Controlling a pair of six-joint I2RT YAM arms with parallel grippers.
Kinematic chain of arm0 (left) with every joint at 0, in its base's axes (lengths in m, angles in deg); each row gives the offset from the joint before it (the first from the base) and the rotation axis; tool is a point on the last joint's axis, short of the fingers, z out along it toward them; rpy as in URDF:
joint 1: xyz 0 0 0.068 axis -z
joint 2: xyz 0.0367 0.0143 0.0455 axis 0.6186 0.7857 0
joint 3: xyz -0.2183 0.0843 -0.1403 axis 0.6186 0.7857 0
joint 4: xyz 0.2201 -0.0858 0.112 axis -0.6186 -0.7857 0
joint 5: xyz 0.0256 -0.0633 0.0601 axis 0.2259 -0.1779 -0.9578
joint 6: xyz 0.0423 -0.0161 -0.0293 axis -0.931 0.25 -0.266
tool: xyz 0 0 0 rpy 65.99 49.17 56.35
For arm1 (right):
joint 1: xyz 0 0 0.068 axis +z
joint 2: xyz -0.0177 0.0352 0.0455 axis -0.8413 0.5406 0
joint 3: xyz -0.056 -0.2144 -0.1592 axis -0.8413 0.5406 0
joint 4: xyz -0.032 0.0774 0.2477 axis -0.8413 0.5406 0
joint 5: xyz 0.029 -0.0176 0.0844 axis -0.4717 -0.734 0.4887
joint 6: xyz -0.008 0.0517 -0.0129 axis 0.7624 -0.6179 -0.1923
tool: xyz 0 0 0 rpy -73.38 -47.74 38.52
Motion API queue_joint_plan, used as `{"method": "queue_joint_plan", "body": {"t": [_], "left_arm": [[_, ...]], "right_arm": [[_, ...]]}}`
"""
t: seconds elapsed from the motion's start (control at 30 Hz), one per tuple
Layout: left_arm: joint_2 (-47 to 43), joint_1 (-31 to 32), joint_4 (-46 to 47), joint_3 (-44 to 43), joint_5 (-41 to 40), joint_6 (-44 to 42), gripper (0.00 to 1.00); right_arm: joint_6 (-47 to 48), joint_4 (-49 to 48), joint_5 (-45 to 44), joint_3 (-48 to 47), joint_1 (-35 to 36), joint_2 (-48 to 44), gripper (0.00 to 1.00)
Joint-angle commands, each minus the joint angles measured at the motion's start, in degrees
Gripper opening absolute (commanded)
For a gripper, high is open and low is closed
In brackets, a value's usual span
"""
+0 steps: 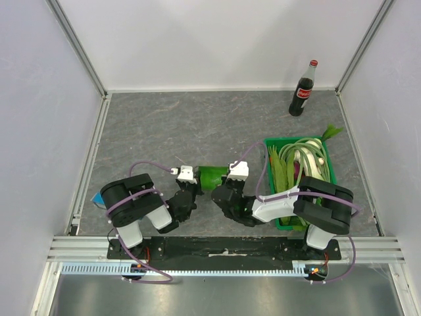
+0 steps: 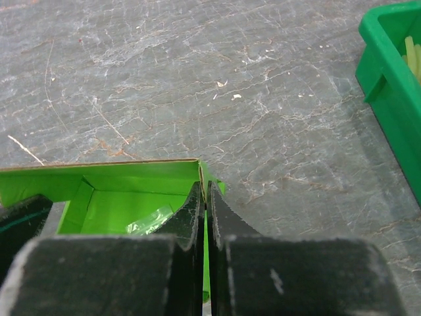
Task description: Fold the paper box
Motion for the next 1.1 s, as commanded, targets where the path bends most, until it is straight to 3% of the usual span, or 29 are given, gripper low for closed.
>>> {"method": "queue_joint_plan", "body": {"t": [0.0, 0.17, 0.67, 0.87, 0.93, 0.97, 1.07], "left_arm": [[2.5, 1.9, 13.3, 1.2, -1.9, 2.4, 0.02], [3.2, 2.6, 13.3, 1.7, -2.5, 3.5, 0.02], [3.6, 5.6, 13.4, 2.9, -5.8, 0.2, 0.02], [1.2, 5.7, 13.4, 3.4, -3.8, -0.4, 0.02], [-1.0, 5.7, 13.3, 4.4, -2.3, -0.3, 0.09], [-3.5, 5.7, 13.2, 5.1, -1.3, 0.3, 0.25], [-9.9, 5.7, 11.6, 8.0, -0.3, 2.6, 0.47]], "right_arm": [[-12.3, 8.9, -3.0, -3.7, 0.4, 1.4, 0.0], [-21.5, 21.8, -3.2, -9.1, 0.6, 2.8, 0.0], [-22.7, 18.7, -4.5, -1.9, 2.6, 1.1, 0.0], [-14.4, 11.5, -4.0, 0.0, 2.7, -0.4, 0.0], [-11.1, 9.6, -4.5, 0.1, 2.6, -0.1, 0.0], [-10.2, 9.6, -5.0, -0.6, 2.6, 0.3, 0.0], [-7.2, 8.2, -5.4, -1.0, 2.7, 0.8, 0.0]]}}
